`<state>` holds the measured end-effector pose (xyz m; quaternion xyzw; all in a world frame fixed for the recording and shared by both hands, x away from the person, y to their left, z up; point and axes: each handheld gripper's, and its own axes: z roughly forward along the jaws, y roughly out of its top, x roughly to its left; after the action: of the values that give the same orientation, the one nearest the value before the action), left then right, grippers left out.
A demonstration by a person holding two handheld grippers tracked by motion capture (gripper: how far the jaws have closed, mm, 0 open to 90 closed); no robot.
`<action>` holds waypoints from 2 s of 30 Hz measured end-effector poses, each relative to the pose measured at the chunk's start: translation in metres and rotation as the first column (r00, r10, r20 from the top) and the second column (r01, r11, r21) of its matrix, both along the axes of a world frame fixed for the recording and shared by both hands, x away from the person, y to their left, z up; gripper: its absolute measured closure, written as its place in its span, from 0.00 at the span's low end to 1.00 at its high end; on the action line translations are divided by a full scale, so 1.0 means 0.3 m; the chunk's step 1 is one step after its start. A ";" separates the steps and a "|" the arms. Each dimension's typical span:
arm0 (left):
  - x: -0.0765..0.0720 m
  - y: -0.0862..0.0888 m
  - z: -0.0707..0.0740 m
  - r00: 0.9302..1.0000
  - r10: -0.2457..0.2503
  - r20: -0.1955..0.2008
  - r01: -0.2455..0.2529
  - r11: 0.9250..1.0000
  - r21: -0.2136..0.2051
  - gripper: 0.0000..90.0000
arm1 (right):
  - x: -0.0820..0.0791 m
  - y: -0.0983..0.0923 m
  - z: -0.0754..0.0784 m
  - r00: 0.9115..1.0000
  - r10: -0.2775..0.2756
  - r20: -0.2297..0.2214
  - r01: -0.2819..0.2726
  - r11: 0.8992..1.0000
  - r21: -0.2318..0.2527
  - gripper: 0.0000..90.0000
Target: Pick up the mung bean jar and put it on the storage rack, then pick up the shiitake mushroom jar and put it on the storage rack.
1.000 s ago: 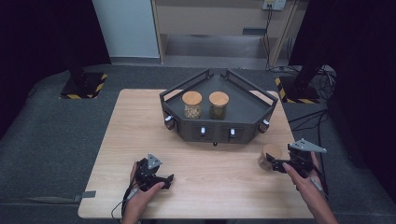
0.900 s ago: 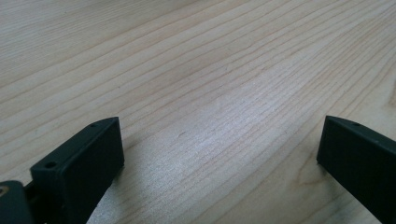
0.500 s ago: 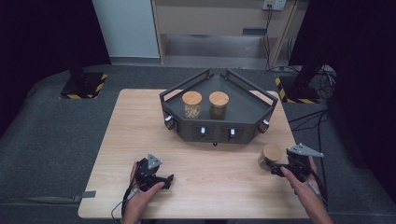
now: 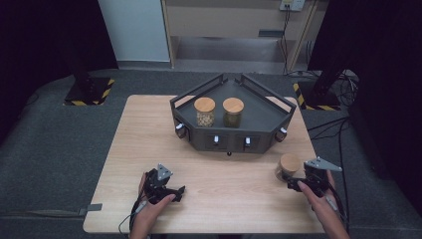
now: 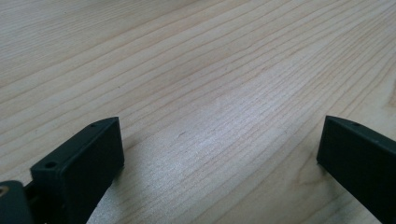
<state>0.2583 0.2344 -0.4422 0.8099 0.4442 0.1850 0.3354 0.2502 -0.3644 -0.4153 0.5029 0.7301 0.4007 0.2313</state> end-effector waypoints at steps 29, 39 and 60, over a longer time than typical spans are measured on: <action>0.000 0.000 0.000 1.000 0.000 0.000 0.000 1.000 0.001 0.00 | 0.040 0.033 -0.056 1.000 -0.006 0.003 0.006 1.000 -0.007 0.06; 0.000 0.000 0.000 1.000 0.000 0.000 0.000 1.000 0.001 0.00 | 0.047 0.058 -0.068 0.999 -0.012 0.038 0.013 1.000 -0.020 0.16; 0.000 0.000 0.000 1.000 0.000 0.000 0.000 1.000 0.001 0.00 | 0.033 0.062 -0.028 0.998 -0.003 0.068 0.004 1.000 -0.015 0.28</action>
<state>0.2583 0.2344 -0.4422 0.8100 0.4441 0.1851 0.3352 0.2603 -0.3459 -0.4238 0.4884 0.7240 0.4118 0.2602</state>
